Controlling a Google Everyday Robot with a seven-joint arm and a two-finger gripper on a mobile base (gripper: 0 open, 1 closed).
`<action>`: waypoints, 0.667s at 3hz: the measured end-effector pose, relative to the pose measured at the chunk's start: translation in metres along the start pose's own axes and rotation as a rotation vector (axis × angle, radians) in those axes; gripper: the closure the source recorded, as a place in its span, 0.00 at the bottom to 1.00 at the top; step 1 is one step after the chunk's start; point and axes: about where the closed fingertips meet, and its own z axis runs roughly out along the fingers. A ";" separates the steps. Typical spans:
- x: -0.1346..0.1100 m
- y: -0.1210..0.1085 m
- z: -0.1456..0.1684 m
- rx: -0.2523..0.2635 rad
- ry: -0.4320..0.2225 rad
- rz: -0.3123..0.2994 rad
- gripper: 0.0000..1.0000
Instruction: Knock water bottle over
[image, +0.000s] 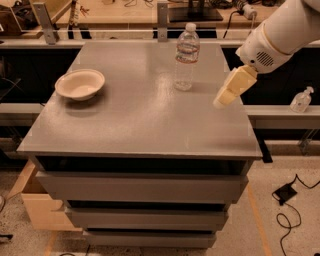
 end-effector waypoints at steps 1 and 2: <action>-0.026 -0.027 0.023 0.032 -0.138 0.063 0.00; -0.047 -0.050 0.041 0.084 -0.230 0.129 0.00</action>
Offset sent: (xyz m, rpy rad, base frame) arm 0.1139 0.0387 0.0031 0.3337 -0.2101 -0.1906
